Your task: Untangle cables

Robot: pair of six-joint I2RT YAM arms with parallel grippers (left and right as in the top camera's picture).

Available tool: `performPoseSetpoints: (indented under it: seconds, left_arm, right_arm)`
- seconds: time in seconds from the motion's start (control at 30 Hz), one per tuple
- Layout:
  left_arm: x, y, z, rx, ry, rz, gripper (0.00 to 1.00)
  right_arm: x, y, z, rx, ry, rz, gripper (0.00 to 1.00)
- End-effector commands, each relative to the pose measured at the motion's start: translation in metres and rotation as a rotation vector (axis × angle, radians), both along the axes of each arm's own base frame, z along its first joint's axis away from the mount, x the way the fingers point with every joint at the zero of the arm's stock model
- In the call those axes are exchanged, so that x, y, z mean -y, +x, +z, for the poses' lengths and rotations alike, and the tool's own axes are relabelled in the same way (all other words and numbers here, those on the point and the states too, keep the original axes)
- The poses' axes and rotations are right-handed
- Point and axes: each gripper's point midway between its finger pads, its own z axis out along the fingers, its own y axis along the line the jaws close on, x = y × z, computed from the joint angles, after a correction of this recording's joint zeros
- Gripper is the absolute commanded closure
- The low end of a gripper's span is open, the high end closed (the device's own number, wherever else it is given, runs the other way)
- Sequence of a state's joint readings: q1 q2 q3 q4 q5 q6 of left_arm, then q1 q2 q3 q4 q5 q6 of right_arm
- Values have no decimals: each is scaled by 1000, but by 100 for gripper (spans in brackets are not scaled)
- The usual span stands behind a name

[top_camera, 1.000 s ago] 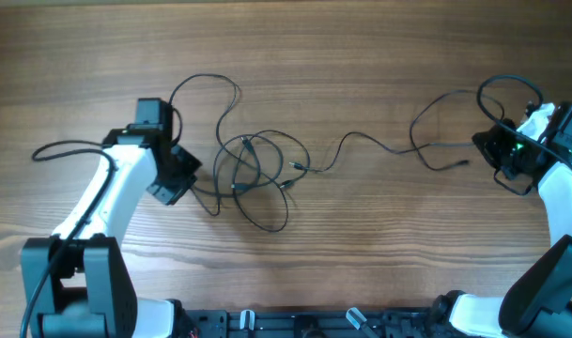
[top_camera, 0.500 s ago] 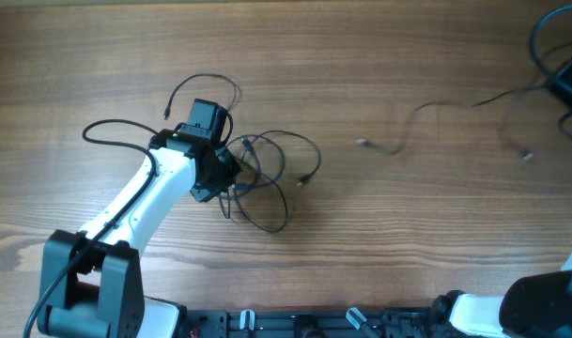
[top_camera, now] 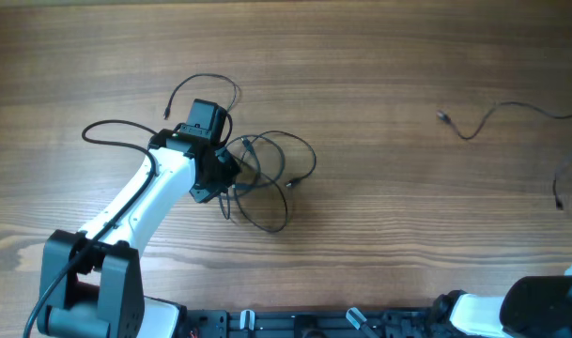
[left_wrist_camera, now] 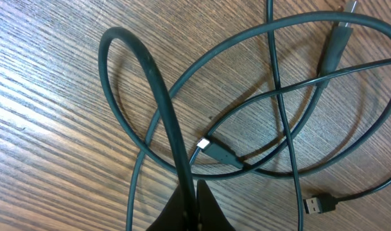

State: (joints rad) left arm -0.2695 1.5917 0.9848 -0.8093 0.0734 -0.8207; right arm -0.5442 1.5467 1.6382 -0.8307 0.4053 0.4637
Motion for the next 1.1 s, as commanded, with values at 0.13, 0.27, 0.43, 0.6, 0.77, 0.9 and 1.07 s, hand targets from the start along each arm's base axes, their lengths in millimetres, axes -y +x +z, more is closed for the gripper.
performPoseSetpoints:
  seconds: [0.13, 0.27, 0.43, 0.6, 0.77, 0.9, 1.07]
  left_arm:
    - [1, -4, -4, -19, 2, -11, 96]
    - [1, -5, -4, -19, 2, -11, 96]
    - [1, -4, -4, -19, 2, -11, 96]
    - [0, -6, -4, -27, 4, -11, 96]
    - [0, -6, -4, -27, 4, -11, 96]
    - [-1, -11, -5, -45, 9, -11, 96]
    - [-1, -12, -5, -51, 11, -10, 96]
  right_arm:
    - [47, -17, 50, 59, -233, -160, 96]
    - [57, -30, 65, 24, -323, -237, 96]
    - [13, 27, 24, 97, -69, 138, 96]
    - [-59, 43, -60, 35, 341, 422, 96]
    - [-75, 32, -142, -123, 533, 429, 96]
    - [-57, 36, -156, -92, 556, 353, 96]
    - [-19, 6, -158, -49, 590, 164, 96]
